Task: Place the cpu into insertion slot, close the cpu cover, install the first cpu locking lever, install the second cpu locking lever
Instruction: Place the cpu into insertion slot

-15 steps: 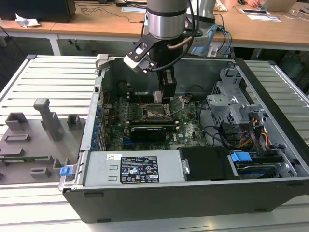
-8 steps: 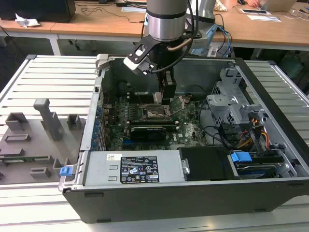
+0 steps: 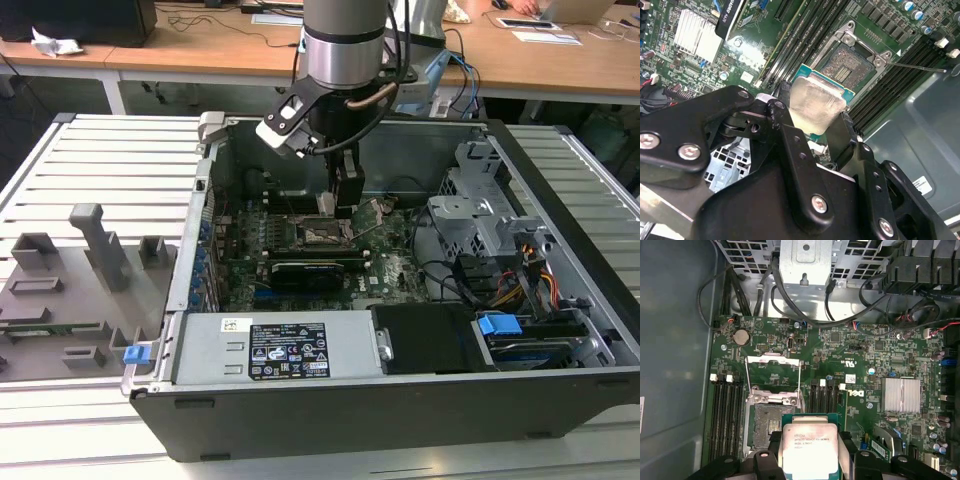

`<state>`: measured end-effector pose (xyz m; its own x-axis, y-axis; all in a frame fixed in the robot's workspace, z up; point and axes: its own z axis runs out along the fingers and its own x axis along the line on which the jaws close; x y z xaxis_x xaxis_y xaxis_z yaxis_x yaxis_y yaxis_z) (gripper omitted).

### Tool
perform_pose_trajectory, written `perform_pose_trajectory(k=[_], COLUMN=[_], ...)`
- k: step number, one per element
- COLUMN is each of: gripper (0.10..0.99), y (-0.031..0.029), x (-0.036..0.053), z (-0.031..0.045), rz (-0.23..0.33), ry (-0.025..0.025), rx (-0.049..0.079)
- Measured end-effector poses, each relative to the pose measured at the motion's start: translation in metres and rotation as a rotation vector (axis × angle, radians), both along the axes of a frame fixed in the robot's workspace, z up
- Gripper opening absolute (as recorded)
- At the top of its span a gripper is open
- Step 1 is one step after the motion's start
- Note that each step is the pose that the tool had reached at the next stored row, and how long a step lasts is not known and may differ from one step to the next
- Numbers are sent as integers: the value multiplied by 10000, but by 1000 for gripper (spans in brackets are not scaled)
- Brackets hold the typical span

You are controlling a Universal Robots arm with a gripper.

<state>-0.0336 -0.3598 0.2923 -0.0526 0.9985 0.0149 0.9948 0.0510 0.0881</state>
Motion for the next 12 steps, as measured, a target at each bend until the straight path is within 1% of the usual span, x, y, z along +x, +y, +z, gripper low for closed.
perform_pose_trajectory(k=[12], gripper=[529], y=[0], x=[0], z=[-74], rz=[0], ry=[0], rx=[0])
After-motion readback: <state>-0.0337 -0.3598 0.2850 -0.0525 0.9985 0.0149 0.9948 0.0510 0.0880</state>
